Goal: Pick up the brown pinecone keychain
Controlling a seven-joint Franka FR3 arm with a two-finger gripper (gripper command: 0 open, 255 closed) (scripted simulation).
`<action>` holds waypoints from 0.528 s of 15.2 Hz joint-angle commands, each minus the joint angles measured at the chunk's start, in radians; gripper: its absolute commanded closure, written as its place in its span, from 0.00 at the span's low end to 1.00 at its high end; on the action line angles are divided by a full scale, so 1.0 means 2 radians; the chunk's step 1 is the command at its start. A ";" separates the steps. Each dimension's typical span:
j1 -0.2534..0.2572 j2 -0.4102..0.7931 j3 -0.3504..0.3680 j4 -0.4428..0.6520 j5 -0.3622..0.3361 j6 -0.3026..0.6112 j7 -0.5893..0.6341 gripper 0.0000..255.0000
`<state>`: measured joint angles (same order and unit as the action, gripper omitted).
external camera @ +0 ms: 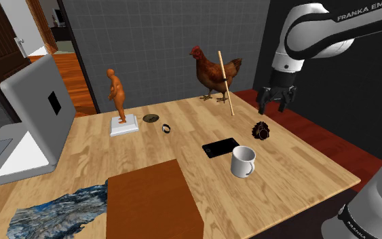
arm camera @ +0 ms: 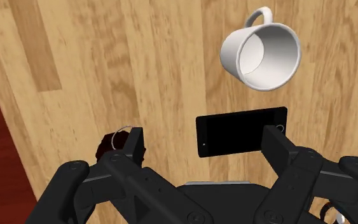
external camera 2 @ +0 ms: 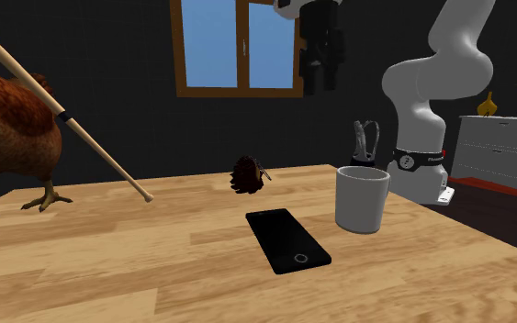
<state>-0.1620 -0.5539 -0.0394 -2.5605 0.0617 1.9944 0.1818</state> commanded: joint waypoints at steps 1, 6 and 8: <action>-0.010 0.026 -0.009 -0.003 0.000 0.038 0.002 0.00; -0.030 0.097 -0.034 -0.002 0.006 0.128 0.001 0.00; -0.037 0.128 -0.044 0.003 0.012 0.162 -0.001 0.00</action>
<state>-0.2291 -0.3352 -0.1178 -2.5689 0.0787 2.2857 0.1804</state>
